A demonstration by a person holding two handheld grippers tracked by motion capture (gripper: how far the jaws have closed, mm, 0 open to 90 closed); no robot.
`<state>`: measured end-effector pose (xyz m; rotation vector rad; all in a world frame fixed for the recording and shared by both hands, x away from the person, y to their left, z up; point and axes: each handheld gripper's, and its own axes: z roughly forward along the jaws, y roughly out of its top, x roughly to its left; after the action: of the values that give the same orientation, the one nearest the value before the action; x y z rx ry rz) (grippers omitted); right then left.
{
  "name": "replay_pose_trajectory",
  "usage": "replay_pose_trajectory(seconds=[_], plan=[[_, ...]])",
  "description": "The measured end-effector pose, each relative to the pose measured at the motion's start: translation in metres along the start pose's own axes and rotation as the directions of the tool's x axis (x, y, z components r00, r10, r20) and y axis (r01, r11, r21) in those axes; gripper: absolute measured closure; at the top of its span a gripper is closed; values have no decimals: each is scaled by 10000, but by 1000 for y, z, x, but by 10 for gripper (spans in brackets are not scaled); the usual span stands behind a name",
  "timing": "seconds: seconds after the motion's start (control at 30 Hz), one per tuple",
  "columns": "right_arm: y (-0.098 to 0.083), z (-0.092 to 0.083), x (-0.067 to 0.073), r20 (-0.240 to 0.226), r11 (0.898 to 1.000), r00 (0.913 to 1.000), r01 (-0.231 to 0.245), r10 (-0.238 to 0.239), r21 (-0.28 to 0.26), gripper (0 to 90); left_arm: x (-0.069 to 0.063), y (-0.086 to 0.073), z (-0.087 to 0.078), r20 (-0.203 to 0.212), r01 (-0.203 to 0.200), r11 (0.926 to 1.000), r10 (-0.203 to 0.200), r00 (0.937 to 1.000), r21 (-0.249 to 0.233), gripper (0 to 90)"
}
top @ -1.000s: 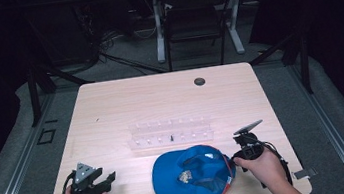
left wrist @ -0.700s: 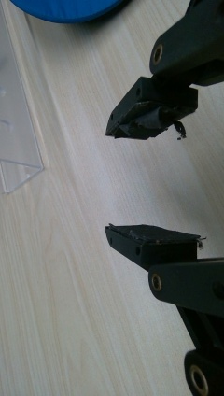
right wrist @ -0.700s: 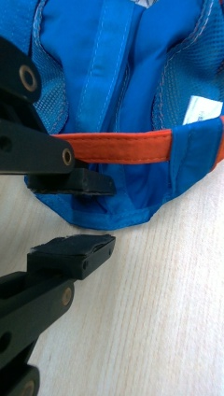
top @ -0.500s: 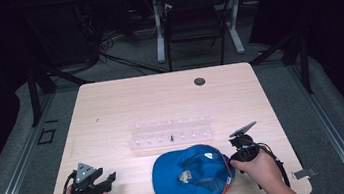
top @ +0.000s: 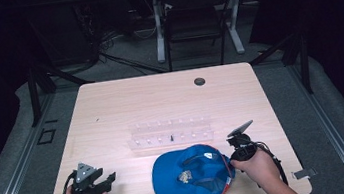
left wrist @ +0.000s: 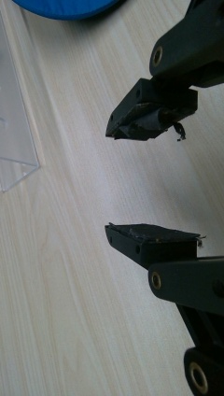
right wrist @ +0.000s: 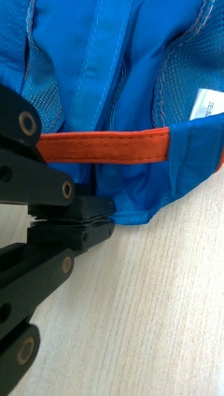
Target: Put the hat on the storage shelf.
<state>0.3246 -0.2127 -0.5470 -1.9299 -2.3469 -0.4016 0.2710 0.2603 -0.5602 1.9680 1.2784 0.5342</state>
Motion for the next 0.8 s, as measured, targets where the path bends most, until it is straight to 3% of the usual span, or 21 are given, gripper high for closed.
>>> replay_pose_trajectory(seconds=[0.1,0.17,0.27,0.3,0.47,0.57,0.6,0.63,0.67,0.73,0.8], plan=[[0,1,0,-133,9998,9998,-151,150,-98,892,0,0,0,-3,20,10000,-20,10000,7,465],[2,-2,-3,-237,9999,9997,27,-24,130,894,0,0,0,-1,25,10000,-25,10000,4,466],[1,-4,-5,-525,9994,9981,-319,311,-148,895,0,0,1,3,23,10000,-23,10000,-1,467],[3,-7,-7,-481,9998,9987,-173,175,47,896,0,0,1,4,22,10000,-22,10000,4,467],[4,-17,-10,-699,9996,9971,-287,284,-28,898,0,0,1,7,42,10000,-42,10000,17,468],[5,-26,-13,-656,9999,9978,-43,50,115,898,-1,0,2,33,25,10000,-25,10000,43,469],[5,-26,-13,-656,9999,9978,-43,50,115,898,-1,0,2,33,25,10000,-25,10000,43,470],[4,-28,-13,-805,9989,9961,-371,348,-275,898,0,0,2,20,0,10000,0,10000,81,469],[6,-33,-14,-770,9998,9969,-184,184,8,898,0,0,2,19,37,10000,-37,10000,81,469],[7,-38,-15,-753,10000,9971,-49,54,72,899,0,0,2,23,34,10000,-35,10000,72,469],[7,-40,-15,-825,9995,9962,-290,277,-144,899,0,-1,2,43,49,10000,-49,10000,58,470]])
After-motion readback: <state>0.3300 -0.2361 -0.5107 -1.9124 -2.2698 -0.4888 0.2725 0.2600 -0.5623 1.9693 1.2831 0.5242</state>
